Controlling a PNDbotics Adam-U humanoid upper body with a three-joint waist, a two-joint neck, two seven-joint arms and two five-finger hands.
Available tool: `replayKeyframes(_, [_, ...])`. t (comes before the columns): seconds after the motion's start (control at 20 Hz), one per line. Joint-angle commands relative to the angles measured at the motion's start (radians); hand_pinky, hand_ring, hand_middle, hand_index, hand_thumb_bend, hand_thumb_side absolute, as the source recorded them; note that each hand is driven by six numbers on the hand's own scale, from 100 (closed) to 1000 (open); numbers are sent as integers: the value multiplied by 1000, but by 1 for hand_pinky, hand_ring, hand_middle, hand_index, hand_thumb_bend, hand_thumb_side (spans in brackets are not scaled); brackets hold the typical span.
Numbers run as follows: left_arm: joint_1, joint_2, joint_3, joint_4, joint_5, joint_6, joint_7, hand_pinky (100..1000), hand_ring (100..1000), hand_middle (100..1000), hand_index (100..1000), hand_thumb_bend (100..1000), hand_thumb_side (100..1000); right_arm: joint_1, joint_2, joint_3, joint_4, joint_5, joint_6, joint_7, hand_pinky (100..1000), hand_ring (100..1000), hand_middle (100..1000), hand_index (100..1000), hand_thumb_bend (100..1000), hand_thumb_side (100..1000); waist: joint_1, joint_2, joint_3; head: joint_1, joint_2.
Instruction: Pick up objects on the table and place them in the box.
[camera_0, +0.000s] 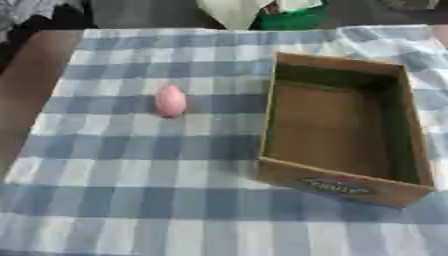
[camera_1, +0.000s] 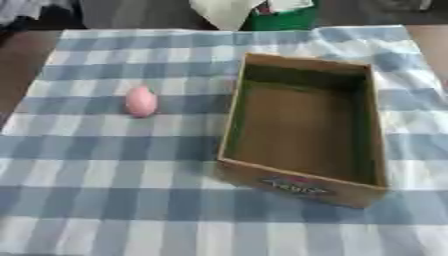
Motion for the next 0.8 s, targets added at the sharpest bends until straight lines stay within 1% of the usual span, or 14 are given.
replayKeyframes(0.05, [-25, 85, 5, -19, -42, 36, 11, 520, 636, 719, 887, 400, 880, -3, -23, -5, -15, 5, -1, 6, 883, 965, 798, 1000, 100, 1000, 0, -19, 2, -6, -2])
replayKeyframes(0.25, [-68, 195, -25, -6, -157, 166, -6, 510, 636, 717, 885, 479, 911, 2, -28, -3, -15, 5, -2, 7, 883, 965, 798, 1000, 100, 1000, 3, -25, 2, -17, 4])
replayKeyframes(0.35, [-108, 253, -47, 26, -218, 226, -33, 501, 638, 716, 881, 519, 927, 5, -31, -2, -15, 6, -3, 8, 883, 965, 798, 1000, 100, 1000, 4, -28, 3, -24, 7])
replayKeyframes(0.45, [-155, 314, -78, 77, -283, 271, -82, 494, 641, 714, 879, 556, 937, 6, -34, 0, -15, 5, -2, 9, 883, 965, 799, 1000, 100, 1000, 7, -33, 5, -27, 9])
replayKeyframes(0.6, [-232, 386, -128, 181, -375, 306, -182, 490, 649, 714, 876, 585, 951, 7, -38, 4, -15, 3, 0, 12, 881, 965, 799, 1000, 100, 1000, 10, -37, 4, -28, 11])
replayKeyframes(0.8, [-344, 444, -195, 318, -476, 293, -323, 486, 653, 709, 871, 604, 961, 6, -41, 9, -15, -1, 0, 16, 880, 965, 799, 1000, 100, 1000, 12, -41, -5, -24, 13])
